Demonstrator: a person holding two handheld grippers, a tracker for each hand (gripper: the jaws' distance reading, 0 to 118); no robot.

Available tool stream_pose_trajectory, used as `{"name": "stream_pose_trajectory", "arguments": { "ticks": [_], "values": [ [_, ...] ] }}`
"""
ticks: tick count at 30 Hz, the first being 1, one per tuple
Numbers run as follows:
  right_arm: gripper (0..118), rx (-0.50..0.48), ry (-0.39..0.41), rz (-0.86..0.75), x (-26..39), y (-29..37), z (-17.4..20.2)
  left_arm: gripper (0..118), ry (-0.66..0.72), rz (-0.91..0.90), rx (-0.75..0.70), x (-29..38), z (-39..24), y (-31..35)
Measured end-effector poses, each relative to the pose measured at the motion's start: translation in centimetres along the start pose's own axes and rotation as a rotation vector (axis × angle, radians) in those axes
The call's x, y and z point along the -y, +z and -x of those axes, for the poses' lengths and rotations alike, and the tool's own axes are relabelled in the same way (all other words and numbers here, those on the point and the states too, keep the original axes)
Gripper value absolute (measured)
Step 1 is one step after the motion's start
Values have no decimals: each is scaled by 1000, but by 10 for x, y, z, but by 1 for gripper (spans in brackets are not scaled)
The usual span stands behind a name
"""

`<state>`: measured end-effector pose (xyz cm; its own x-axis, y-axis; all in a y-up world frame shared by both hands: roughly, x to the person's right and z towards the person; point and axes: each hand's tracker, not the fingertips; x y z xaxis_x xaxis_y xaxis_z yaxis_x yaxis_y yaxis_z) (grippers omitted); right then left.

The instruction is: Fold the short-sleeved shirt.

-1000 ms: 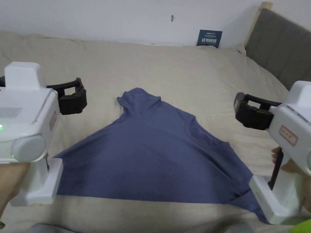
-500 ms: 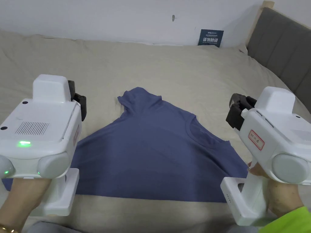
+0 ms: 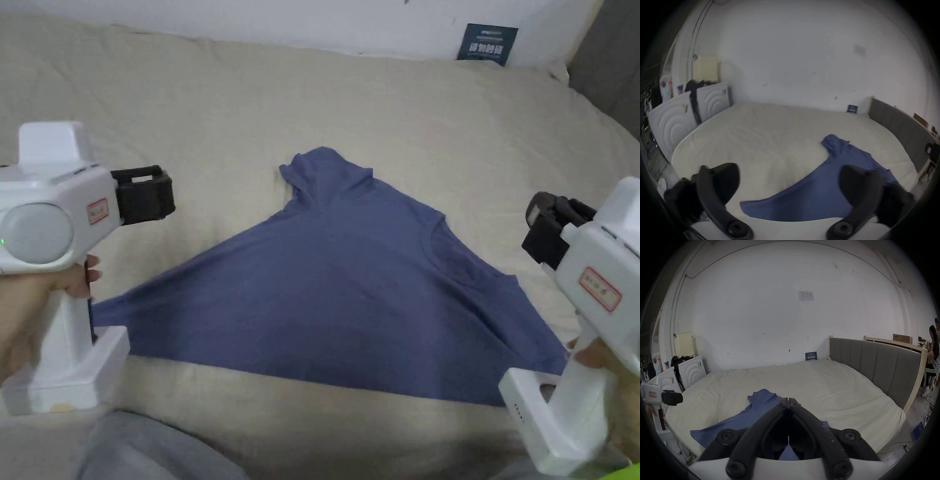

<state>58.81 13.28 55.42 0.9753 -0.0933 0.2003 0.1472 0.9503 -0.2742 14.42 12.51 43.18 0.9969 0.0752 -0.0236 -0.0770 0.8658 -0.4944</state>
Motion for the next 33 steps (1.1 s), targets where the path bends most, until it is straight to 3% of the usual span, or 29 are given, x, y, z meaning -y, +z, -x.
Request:
{"name": "stream_pose_trajectory", "arguments": {
  "ticks": [3,7,10,18,20,22,23,24,26,30,33],
  "values": [
    [1,1,9,30,4,-10,3,118,-55,162,-145,12,32,-28],
    [1,-9,1,65,7,-18,8,118,9,352,-192,43,68,-57],
    [1,-11,44,94,12,-23,16,118,67,473,-203,61,87,-72],
    [1,18,85,144,24,-29,21,117,110,555,-193,84,93,-115],
    [1,21,68,155,27,-30,17,103,87,593,-181,88,88,-126],
    [1,32,68,163,27,-30,17,58,76,657,-165,92,85,-128],
    [1,39,68,166,25,-30,17,46,117,654,-105,92,84,-128],
    [1,40,66,168,25,-32,16,38,95,630,-145,89,79,-124],
    [1,41,50,179,22,-38,14,3,51,623,-72,86,76,-121],
    [1,12,5,210,7,-56,11,3,100,593,-90,79,76,-109],
    [2,-46,30,250,-14,-79,8,3,120,468,-92,67,78,-88]
  ]
}}
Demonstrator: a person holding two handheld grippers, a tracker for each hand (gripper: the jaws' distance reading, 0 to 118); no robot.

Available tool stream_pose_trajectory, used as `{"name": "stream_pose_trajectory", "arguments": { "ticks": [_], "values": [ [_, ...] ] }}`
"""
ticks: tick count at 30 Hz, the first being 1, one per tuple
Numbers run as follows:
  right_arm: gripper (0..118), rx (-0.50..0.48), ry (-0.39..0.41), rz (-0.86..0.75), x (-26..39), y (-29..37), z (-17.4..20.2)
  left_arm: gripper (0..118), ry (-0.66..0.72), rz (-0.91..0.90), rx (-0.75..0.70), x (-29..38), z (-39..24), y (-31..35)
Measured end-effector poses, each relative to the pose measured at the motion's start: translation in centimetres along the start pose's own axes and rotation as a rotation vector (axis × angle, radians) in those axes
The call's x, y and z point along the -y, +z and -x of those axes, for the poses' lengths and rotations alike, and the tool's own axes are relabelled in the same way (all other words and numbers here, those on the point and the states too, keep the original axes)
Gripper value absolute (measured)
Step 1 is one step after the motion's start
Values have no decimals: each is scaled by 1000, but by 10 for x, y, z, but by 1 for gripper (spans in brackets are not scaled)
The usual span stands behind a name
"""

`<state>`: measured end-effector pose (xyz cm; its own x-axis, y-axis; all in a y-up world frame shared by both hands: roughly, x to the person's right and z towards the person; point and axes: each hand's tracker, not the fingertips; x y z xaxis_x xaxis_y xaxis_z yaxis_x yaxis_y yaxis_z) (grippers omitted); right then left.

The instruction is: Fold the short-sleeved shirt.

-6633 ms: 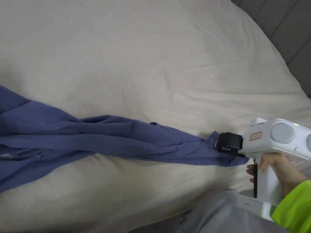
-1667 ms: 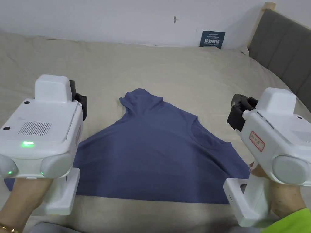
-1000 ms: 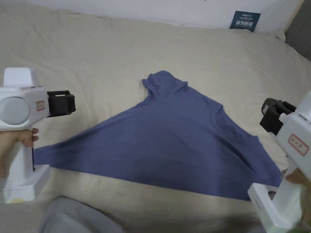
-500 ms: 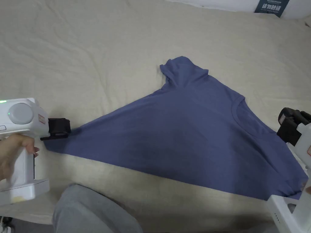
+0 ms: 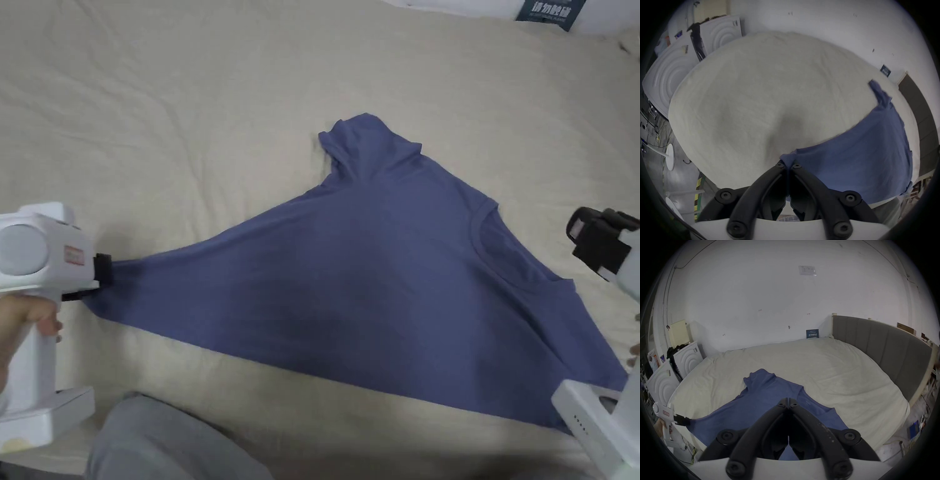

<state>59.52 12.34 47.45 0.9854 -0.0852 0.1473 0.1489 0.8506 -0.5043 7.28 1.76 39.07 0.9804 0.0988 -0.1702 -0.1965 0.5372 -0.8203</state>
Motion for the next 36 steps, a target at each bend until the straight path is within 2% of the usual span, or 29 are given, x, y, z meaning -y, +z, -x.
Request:
{"name": "stream_pose_trajectory", "arguments": {
  "ticks": [2,3,4,5,6,9,10,12,13,18,22,27,29,31,32,33,35,36],
  "values": [
    [3,-44,43,42,-22,-19,-3,3,37,-70,42,0,1,21],
    [14,-52,61,48,-32,-28,-3,3,54,-109,52,0,0,32],
    [29,-57,84,59,-44,-38,-2,3,69,-139,58,-1,-1,38],
    [49,-69,119,70,-56,-50,2,3,76,-159,64,-1,-2,44],
    [75,-74,151,77,-67,-62,7,3,91,-179,67,0,-3,50],
    [112,-73,224,110,-101,-104,18,3,114,-193,68,2,-1,45],
    [117,-83,251,141,-111,-121,26,3,123,-196,62,3,-1,44],
    [118,-92,279,211,-127,-158,34,3,134,-193,52,5,-3,36],
    [118,-107,266,259,-133,-176,36,3,137,-185,37,6,-2,31],
    [118,-137,367,461,-140,-281,50,3,210,-105,0,10,6,11],
    [118,-51,478,541,-121,-358,63,3,245,-88,-18,7,2,7],
    [118,-67,415,622,-90,-414,62,3,234,-75,-50,-1,-10,3],
    [118,-62,415,636,-82,-430,61,3,225,-77,-53,-4,-16,3],
    [93,-42,402,638,-76,-435,65,3,208,-72,-64,-5,-20,1],
    [86,-50,388,637,-75,-438,64,3,201,-66,-64,-4,-22,1],
    [86,-86,361,652,-74,-442,65,3,200,-64,-65,-4,-22,0],
    [84,-70,348,665,-76,-446,64,3,202,-49,-74,-2,-23,-2],
    [73,-76,339,673,-79,-444,62,3,203,-45,-78,-1,-20,-2]
  ]
}}
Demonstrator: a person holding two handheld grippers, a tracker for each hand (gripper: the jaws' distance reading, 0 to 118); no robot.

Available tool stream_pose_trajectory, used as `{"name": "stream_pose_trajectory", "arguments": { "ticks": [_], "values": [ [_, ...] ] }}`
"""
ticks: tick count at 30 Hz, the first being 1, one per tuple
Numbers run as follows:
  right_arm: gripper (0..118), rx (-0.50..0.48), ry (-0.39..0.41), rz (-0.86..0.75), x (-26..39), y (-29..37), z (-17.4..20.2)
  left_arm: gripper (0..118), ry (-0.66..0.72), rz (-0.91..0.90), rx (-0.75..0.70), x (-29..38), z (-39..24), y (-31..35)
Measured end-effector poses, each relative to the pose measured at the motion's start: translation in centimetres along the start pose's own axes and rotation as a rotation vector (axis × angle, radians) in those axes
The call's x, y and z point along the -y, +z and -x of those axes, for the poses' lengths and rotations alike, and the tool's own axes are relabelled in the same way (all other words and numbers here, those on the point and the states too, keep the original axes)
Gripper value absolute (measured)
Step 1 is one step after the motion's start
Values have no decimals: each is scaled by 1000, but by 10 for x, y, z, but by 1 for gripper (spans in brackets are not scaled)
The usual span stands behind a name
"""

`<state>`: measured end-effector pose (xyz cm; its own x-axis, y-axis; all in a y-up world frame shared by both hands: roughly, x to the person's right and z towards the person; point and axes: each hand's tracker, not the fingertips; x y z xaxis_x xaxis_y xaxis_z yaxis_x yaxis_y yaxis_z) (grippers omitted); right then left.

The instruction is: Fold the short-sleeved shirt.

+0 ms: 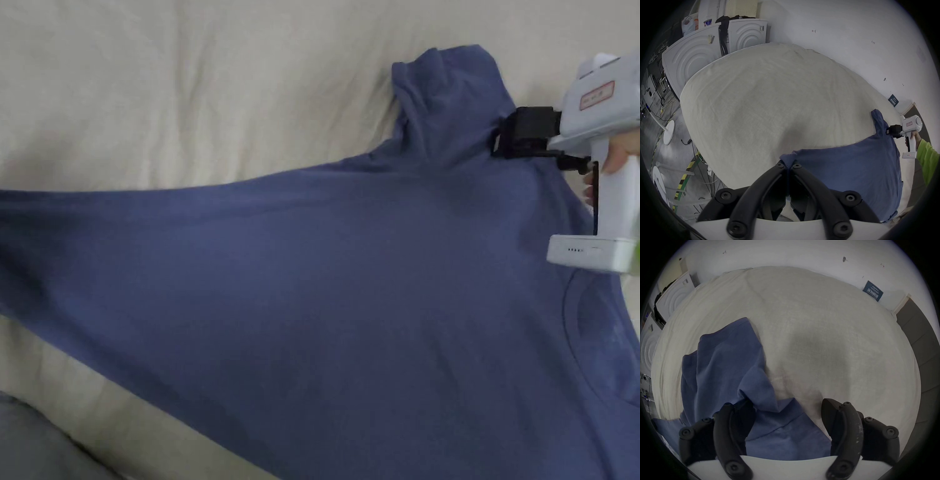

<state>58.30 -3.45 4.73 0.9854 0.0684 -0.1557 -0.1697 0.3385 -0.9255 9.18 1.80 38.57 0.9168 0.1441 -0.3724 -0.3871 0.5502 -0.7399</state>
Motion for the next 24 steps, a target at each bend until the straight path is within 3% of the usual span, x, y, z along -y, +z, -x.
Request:
{"name": "stream_pose_trajectory", "arguments": {
  "ticks": [3,9,12,19,24],
  "values": [
    [5,-16,-8,-11,7,20,2,3,-1,10,-13,4,-1,-1],
    [5,-18,10,-32,29,77,24,3,11,-9,3,5,-2,3],
    [5,-37,16,-83,32,117,17,3,30,-25,22,2,2,10],
    [5,-119,-112,-276,101,259,-12,3,-23,-81,50,-5,-10,30],
    [5,-125,-144,-429,175,364,-29,3,-1,-173,186,-20,-18,74]
  ]
}}
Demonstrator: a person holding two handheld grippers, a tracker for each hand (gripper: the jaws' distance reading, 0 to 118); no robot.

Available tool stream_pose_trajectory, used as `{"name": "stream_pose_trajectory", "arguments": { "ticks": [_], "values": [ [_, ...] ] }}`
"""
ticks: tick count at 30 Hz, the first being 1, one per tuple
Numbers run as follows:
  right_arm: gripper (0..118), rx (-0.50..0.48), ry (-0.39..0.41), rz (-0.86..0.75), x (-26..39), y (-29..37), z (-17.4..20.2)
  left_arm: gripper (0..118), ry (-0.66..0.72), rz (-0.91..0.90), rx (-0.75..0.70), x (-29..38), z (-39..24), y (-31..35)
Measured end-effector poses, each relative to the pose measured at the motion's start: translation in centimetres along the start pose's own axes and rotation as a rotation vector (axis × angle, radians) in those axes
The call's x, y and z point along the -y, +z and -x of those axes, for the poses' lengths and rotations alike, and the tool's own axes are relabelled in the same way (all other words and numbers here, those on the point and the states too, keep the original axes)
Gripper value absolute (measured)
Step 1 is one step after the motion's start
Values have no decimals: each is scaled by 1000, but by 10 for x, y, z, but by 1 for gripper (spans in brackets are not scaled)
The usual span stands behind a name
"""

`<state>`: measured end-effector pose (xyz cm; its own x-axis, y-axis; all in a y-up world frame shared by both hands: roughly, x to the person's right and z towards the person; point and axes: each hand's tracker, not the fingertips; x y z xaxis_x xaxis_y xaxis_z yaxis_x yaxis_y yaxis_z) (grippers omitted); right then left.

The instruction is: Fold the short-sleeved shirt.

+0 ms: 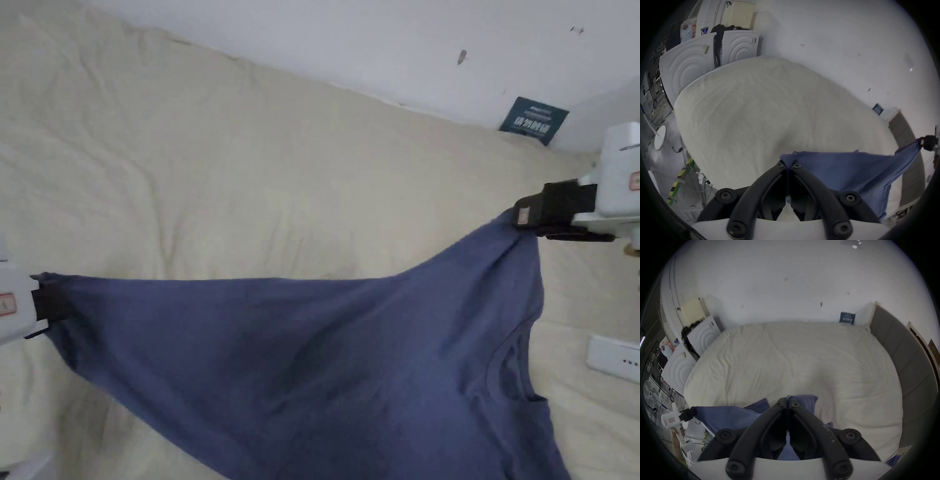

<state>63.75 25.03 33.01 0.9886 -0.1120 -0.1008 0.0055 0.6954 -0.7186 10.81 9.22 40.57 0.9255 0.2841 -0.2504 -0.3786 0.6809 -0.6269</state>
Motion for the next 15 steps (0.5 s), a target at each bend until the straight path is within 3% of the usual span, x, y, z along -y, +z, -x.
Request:
{"name": "stream_pose_trajectory", "arguments": {
  "ticks": [2,7,15],
  "values": [
    [5,-4,-29,-41,12,50,-2,3,-17,-42,30,-12,-10,18],
    [5,43,14,-166,39,156,3,3,-56,-158,146,-48,-35,71],
    [5,154,13,-327,34,252,7,3,-121,-373,246,-135,-78,152]
  ]
}}
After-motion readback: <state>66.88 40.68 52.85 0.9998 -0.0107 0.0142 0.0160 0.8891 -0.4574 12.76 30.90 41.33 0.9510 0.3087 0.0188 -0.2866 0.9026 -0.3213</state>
